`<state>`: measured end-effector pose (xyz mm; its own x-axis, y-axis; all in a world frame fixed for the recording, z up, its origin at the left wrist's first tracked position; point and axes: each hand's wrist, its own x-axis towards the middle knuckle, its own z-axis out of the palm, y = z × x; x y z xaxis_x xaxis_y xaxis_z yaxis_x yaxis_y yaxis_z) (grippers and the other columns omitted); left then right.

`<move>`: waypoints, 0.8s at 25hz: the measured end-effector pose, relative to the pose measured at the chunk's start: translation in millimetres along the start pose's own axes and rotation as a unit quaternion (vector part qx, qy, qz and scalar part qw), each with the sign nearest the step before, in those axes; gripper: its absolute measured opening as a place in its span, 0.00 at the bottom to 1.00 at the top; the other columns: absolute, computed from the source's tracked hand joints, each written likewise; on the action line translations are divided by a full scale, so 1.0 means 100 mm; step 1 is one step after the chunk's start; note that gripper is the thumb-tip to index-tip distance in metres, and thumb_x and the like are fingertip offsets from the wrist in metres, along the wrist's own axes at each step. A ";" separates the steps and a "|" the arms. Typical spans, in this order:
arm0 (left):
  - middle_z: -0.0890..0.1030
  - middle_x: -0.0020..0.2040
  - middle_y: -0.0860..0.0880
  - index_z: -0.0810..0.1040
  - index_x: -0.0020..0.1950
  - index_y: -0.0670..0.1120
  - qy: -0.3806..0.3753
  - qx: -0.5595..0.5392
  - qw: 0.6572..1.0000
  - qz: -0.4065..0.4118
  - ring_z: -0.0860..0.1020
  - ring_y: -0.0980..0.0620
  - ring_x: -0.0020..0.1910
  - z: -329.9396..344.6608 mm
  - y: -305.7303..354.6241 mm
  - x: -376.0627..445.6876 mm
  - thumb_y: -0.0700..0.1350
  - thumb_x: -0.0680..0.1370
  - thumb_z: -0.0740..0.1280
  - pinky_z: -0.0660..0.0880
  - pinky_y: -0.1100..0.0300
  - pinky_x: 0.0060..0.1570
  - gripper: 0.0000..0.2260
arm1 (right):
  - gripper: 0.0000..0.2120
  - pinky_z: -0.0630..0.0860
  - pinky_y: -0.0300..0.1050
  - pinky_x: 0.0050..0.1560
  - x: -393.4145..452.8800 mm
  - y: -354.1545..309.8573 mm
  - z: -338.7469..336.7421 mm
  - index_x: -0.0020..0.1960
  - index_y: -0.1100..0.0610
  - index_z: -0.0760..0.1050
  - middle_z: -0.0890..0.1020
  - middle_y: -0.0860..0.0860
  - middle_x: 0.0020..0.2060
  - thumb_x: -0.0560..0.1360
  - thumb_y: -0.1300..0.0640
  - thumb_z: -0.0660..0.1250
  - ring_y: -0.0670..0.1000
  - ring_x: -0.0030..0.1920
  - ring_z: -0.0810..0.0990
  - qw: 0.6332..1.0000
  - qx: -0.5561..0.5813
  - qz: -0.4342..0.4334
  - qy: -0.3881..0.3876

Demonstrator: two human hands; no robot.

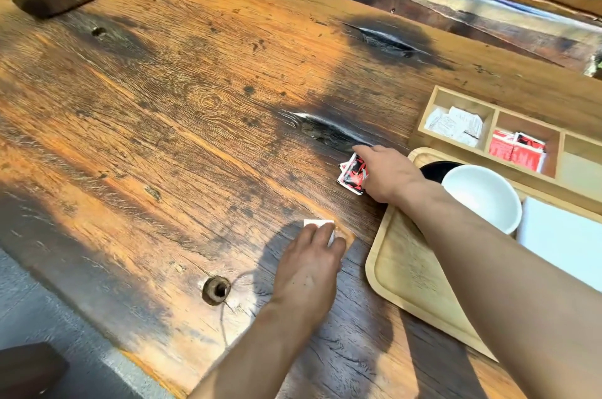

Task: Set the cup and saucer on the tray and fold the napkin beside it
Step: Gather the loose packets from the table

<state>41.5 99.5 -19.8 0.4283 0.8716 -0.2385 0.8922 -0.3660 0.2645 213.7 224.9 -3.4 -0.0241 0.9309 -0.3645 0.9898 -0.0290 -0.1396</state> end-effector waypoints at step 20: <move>0.67 0.62 0.49 0.65 0.67 0.50 0.025 -0.048 0.985 -0.161 0.65 0.47 0.61 -0.09 -0.02 -0.02 0.60 0.75 0.65 0.64 0.53 0.59 0.25 | 0.28 0.64 0.55 0.63 -0.02 -0.12 -0.01 0.70 0.50 0.64 0.70 0.54 0.63 0.72 0.59 0.66 0.59 0.66 0.66 0.999 0.020 0.050 0.004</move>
<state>37.5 101.4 -11.4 0.1151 0.9532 -0.2796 0.9620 -0.0368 0.2705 202.6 223.8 0.2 0.0754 0.9253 -0.3717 0.9807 -0.1363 -0.1404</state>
